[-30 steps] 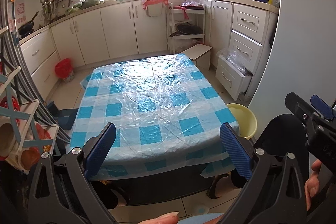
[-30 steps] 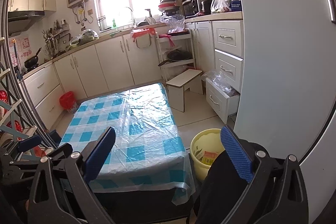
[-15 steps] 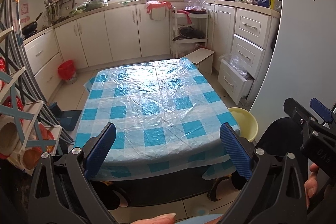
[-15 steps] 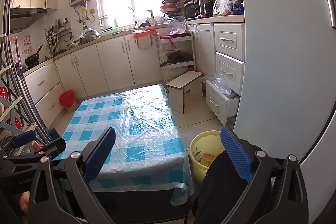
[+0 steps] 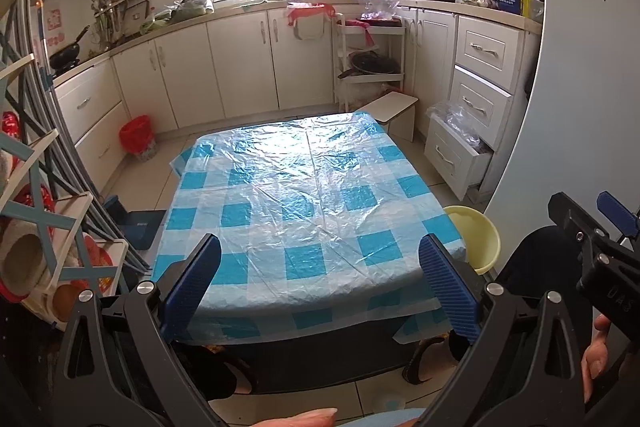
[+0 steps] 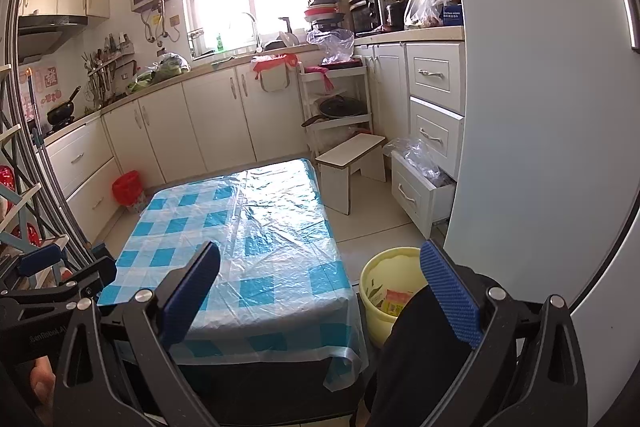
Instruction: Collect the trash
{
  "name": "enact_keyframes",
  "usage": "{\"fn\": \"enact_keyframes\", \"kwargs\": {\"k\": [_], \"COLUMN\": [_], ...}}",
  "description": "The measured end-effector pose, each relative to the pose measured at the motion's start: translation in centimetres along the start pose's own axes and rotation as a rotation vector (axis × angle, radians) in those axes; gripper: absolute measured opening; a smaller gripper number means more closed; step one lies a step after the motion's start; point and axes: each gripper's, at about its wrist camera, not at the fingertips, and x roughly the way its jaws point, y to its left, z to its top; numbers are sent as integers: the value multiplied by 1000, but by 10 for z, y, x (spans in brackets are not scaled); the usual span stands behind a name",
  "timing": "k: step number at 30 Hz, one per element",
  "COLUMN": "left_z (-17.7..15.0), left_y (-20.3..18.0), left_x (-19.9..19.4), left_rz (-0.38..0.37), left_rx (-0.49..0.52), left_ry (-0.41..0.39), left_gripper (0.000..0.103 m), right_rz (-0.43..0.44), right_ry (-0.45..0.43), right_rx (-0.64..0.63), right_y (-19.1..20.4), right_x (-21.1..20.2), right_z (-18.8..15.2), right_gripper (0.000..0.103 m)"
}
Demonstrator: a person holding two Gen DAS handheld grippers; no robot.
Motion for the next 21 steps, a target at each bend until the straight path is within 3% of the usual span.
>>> {"fn": "enact_keyframes", "kwargs": {"k": [21], "left_z": [0], "left_y": [-2], "left_x": [0], "left_rz": [7], "left_rx": [15], "left_ry": [3], "left_gripper": [95], "right_rz": [9], "right_ry": [13], "right_rx": [-15], "right_y": [5], "right_x": [1], "right_z": [0], "right_gripper": [96]}}
